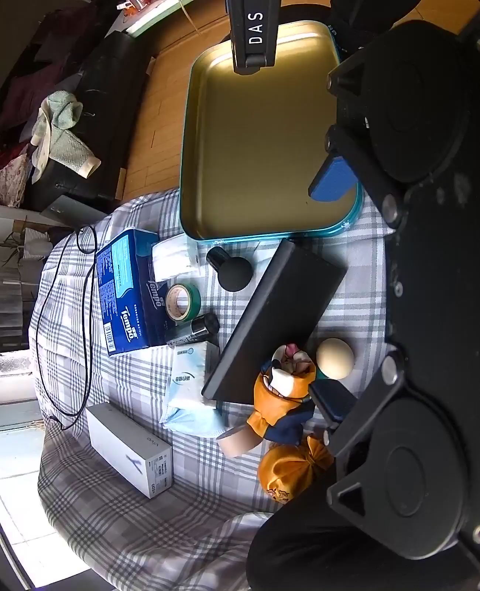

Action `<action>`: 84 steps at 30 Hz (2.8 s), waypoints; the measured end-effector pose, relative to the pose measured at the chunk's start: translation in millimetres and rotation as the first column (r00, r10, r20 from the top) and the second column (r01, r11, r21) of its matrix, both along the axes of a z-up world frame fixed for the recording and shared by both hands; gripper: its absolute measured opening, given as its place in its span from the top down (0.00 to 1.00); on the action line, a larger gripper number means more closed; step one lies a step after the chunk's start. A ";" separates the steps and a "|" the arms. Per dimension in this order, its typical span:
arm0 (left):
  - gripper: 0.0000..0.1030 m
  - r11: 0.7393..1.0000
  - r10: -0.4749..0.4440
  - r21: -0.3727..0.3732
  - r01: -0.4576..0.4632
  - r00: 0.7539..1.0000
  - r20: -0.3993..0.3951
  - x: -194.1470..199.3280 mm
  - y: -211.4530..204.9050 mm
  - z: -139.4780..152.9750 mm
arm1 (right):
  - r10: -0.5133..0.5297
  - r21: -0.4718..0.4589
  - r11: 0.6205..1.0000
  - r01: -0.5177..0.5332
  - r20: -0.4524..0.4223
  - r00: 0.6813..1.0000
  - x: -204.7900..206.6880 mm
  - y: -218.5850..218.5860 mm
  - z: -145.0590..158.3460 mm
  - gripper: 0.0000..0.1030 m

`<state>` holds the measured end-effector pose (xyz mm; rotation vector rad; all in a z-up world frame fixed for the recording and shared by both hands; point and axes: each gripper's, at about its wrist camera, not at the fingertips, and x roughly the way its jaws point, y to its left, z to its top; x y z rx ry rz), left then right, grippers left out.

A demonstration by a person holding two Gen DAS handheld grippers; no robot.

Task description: Organize soft objects

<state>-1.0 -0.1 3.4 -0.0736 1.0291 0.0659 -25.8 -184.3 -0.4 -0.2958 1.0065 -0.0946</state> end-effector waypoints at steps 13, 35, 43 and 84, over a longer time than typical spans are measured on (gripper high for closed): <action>0.00 1.000 0.000 0.002 0.000 1.000 -0.002 0.2 0.4 0.8 | -0.002 -0.001 1.000 0.002 0.000 1.000 0.1 0.4 -0.6 0.43; 0.00 1.000 0.010 0.001 -0.010 1.000 -0.011 1.2 3.2 -3.6 | 0.001 -0.002 1.000 -0.001 -0.002 1.000 0.6 3.5 -2.3 0.43; 0.00 1.000 0.010 0.001 -0.010 1.000 -0.013 0.9 3.5 -4.3 | 0.001 -0.003 1.000 -0.001 -0.003 1.000 0.9 4.1 -2.2 0.43; 0.00 1.000 -0.017 0.009 0.016 0.999 0.039 7.4 15.8 2.5 | 0.016 -0.010 1.000 -0.016 0.003 1.000 2.9 14.0 -2.7 0.43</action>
